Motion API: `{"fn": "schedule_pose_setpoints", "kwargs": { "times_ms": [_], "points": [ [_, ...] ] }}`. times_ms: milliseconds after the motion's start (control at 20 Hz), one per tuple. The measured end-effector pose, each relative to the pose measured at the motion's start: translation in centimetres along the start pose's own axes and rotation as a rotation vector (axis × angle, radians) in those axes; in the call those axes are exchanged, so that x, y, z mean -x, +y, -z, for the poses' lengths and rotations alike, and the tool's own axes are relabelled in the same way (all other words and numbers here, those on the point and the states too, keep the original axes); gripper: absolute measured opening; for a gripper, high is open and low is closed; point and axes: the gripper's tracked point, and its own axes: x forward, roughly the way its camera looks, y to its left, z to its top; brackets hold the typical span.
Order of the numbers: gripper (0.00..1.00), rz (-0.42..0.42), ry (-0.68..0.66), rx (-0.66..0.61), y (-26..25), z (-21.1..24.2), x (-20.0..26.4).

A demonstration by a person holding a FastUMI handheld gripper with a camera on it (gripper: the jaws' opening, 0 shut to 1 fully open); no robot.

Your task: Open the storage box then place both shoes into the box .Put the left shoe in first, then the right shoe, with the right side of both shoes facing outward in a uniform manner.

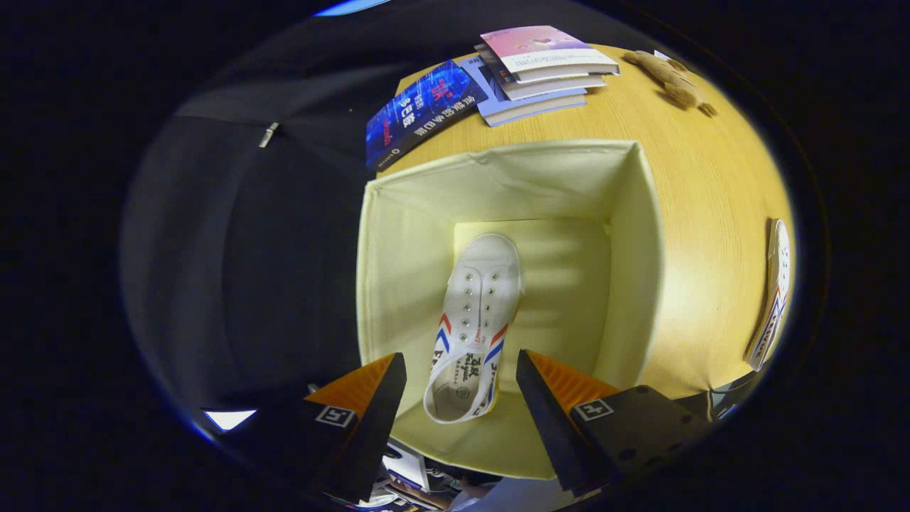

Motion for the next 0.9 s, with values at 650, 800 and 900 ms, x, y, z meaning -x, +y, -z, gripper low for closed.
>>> {"fn": "schedule_pose_setpoints", "kwargs": {
  "times_ms": [650,800,900],
  "points": [
    [0.95,-0.165,-0.164,-0.033,-11.7,-1.6,19.4],
    [0.95,-0.086,-0.223,-0.114,-19.1,-2.7,22.1],
    [0.95,0.001,-0.252,-0.153,-25.3,-3.5,22.9]
  ]
}}
